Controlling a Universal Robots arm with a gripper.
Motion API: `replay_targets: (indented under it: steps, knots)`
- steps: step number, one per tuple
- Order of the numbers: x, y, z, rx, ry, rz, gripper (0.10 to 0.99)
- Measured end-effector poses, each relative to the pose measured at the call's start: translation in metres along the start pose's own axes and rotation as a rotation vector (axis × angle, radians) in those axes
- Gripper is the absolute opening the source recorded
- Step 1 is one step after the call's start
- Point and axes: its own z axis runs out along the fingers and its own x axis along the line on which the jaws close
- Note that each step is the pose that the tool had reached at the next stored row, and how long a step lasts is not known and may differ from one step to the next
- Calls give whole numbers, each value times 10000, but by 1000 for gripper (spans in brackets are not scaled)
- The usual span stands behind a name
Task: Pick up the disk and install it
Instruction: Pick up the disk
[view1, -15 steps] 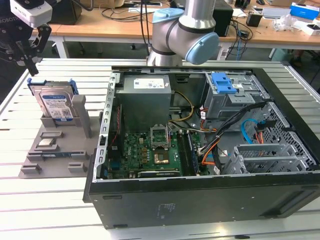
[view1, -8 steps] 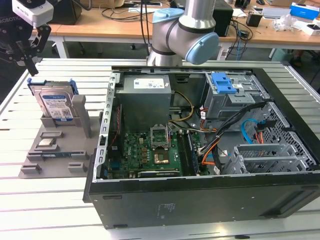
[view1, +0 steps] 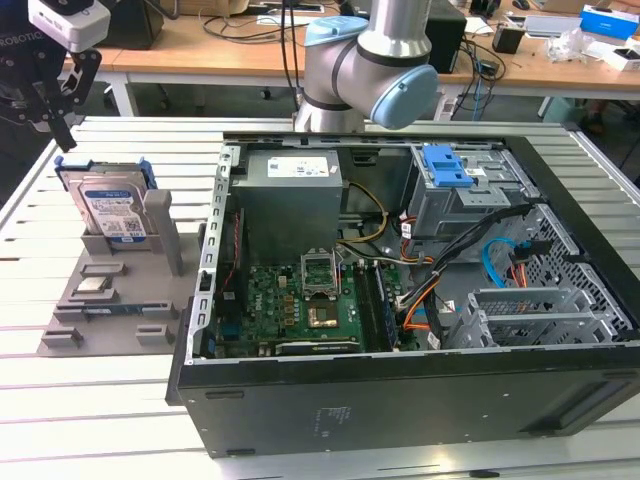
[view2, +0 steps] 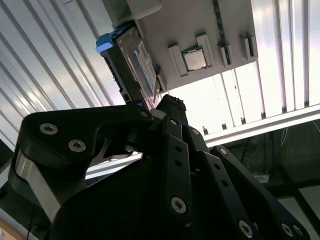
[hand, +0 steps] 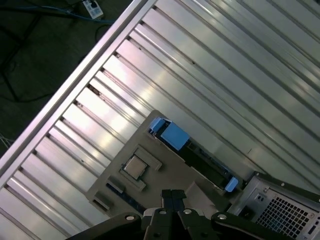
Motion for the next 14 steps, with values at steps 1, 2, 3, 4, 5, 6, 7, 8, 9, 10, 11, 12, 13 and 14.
replay_targets:
  steps: [1,2,3,4,5,6,7,8,9,10,11,12,13,14]
  knots:
    - [0,0,0,-1,1,-29,106]
    - [0,0,0,-1,3,-79,106]
    - [0,0,0,-3,6,-142,106]
    - [0,0,0,-4,9,-192,106]
    - [0,0,0,-5,10,-229,106]
    - [0,0,0,-6,12,-266,106]
    - [0,0,0,-7,13,-297,106]
    - [0,0,0,-8,15,-337,106]
    - [0,0,0,-9,16,-379,106]
    - [0,0,0,-10,20,-449,106]
    - [0,0,0,-11,22,-502,106]
    - [0,0,0,-13,24,-549,106]
    - [0,0,0,-14,28,-610,106]
    - [0,0,0,-15,30,-656,106]
